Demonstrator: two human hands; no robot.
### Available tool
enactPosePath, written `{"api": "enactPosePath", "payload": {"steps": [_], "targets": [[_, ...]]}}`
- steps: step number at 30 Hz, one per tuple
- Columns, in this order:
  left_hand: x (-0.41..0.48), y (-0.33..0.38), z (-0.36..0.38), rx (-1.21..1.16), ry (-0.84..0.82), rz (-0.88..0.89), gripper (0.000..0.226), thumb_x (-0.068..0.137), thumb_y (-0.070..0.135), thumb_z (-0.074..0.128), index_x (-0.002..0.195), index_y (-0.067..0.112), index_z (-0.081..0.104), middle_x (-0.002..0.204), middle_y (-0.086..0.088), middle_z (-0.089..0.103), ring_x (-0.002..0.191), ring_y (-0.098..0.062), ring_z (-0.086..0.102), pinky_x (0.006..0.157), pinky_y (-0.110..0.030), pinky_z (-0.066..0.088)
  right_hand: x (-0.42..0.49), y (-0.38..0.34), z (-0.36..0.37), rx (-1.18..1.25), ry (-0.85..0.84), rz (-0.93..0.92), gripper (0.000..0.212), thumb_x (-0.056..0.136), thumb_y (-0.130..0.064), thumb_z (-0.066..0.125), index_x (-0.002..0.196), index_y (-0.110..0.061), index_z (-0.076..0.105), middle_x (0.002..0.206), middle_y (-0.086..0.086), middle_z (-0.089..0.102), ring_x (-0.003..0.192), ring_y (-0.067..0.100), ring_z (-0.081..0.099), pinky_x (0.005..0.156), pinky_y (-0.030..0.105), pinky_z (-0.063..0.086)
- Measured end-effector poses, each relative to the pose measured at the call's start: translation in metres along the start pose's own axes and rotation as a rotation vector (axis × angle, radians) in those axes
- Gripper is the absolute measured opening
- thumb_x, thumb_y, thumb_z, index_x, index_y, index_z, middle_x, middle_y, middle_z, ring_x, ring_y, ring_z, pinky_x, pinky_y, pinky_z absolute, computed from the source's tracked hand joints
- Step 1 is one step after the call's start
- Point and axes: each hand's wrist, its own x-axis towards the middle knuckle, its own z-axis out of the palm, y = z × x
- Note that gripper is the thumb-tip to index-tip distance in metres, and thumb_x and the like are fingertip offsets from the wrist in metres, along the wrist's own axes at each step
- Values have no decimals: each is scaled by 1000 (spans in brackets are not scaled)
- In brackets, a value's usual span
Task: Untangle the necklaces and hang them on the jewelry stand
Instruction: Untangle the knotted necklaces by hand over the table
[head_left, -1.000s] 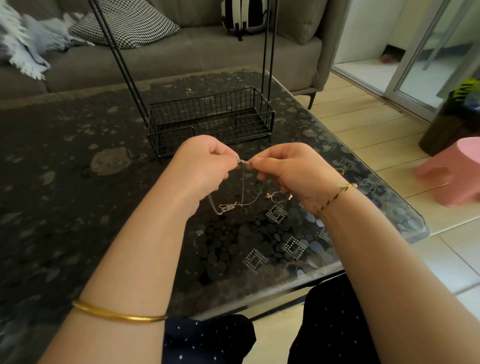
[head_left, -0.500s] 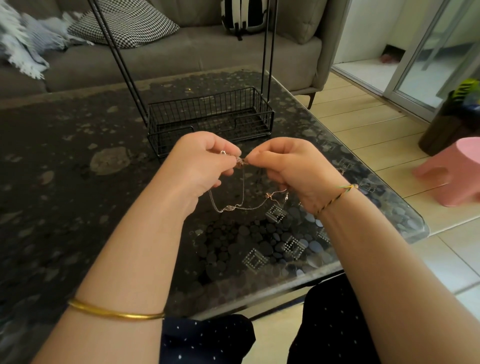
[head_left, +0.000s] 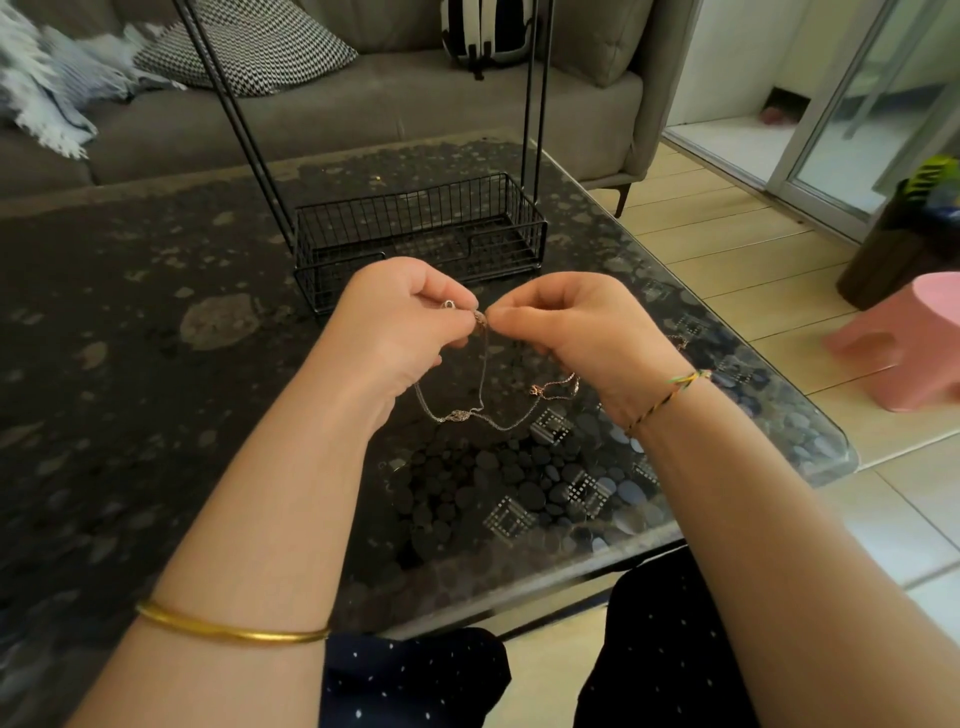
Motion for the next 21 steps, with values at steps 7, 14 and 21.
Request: {"api": "enactPosePath", "payload": {"steps": [7, 14, 21], "targets": [[2, -1, 1, 17, 43, -1, 16, 85, 7, 64, 81, 22, 62, 85, -2, 65, 73, -9, 63, 61, -19, 54, 3, 3, 1, -55, -3, -14, 7, 79, -19, 71, 73, -17, 69, 58, -11, 56, 44, -6, 45, 46, 6, 37], [1, -2, 1, 0, 39, -26, 17, 87, 4, 63, 81, 21, 62, 90, -2, 64, 79, -13, 67, 76, -35, 59, 5, 4, 3, -43, 34, -30, 7, 84, -18, 64, 79, -14, 65, 66, -1, 51, 54, 4, 41, 47, 10, 35], [2, -4, 3, 122, 45, 46, 18, 86, 9, 63, 84, 28, 65, 90, 2, 63, 84, -8, 59, 68, -27, 50, 6, 3, 4, -94, 70, -121, 12, 90, -15, 56, 86, -7, 63, 72, -5, 64, 45, -5, 43, 47, 7, 35]]}}
